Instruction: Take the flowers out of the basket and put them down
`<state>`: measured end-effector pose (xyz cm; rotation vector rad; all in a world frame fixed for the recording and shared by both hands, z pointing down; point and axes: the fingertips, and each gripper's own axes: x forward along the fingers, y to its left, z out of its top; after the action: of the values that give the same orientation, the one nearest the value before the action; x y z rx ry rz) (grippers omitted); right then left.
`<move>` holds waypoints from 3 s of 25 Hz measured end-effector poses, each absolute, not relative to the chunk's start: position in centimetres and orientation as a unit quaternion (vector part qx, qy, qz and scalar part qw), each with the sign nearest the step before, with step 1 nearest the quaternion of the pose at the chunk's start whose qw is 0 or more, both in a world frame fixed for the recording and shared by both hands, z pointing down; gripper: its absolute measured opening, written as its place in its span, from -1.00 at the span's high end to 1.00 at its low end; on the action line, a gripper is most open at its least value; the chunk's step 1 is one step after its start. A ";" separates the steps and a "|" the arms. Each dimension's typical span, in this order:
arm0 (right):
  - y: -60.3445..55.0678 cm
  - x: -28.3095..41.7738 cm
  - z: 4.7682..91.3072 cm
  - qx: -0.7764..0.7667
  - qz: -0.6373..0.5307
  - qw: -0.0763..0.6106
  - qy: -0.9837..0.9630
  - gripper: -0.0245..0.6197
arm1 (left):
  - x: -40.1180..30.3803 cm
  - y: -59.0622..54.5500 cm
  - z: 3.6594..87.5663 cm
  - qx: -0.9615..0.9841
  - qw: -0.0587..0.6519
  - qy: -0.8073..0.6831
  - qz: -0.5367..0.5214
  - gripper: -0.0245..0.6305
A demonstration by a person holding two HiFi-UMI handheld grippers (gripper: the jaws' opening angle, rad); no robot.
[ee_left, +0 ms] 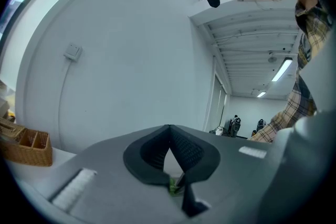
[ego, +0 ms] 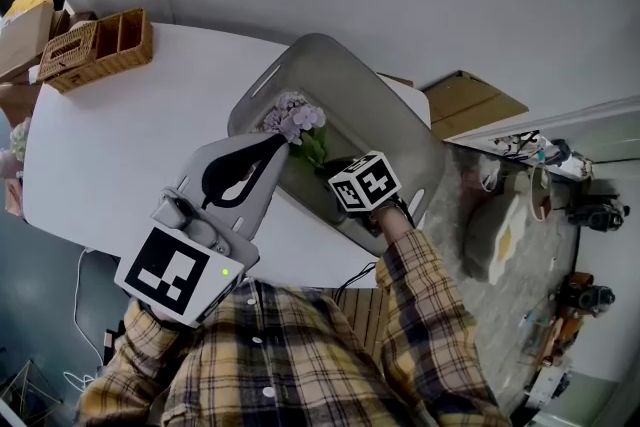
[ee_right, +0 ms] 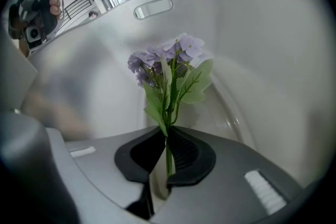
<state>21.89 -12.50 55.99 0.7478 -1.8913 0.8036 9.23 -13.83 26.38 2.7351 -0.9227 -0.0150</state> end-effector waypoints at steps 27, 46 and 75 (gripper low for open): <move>-13.8 20.8 33.8 0.416 0.163 0.247 -0.860 0.84 | 11.0 -11.2 24.6 0.952 0.096 -0.292 0.000 0.90; -7.5 17.8 25.4 0.417 0.103 0.144 -0.891 0.84 | 11.3 -8.5 24.3 0.948 0.092 -0.304 0.003 0.90; -6.6 5.9 27.9 0.347 0.112 0.141 -0.920 0.84 | 0.3 -8.0 25.2 0.916 0.099 -0.388 -0.004 0.90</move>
<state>5.91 -6.57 27.93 1.0029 -2.6575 0.3240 0.30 -8.02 25.19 2.7103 -1.1469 -0.0109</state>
